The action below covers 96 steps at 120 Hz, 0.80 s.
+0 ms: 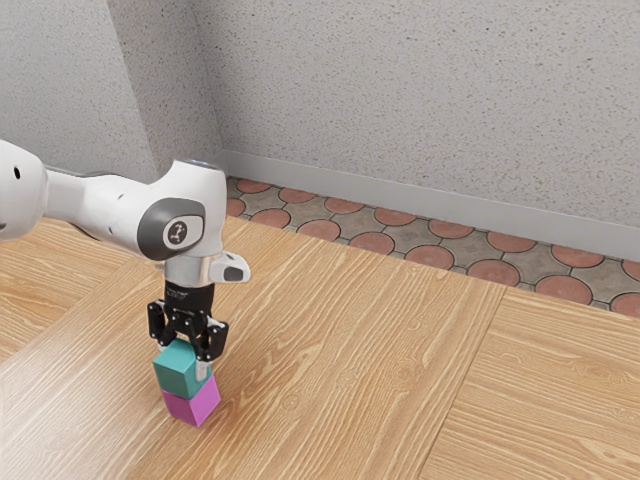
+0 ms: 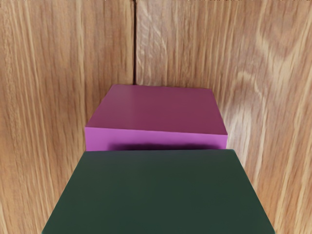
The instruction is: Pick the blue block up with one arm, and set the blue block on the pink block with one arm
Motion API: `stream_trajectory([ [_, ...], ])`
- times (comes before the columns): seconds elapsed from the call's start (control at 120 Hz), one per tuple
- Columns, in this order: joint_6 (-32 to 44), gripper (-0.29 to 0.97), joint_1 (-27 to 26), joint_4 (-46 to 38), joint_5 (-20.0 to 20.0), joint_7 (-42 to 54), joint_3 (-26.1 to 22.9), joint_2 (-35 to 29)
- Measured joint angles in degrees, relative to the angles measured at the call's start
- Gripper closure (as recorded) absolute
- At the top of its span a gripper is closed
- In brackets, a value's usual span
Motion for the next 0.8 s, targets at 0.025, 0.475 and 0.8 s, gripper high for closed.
stream_trajectory([
  [0.025,0.1,0.29,0.0,0.0,0.0,0.0,0.0,0.0],
  [0.475,0.5,0.28,0.0,0.1,0.8,-0.2,0.0,0.8],
  [0.8,0.7,0.10,0.0,0.1,0.8,-0.2,0.0,0.9],
])
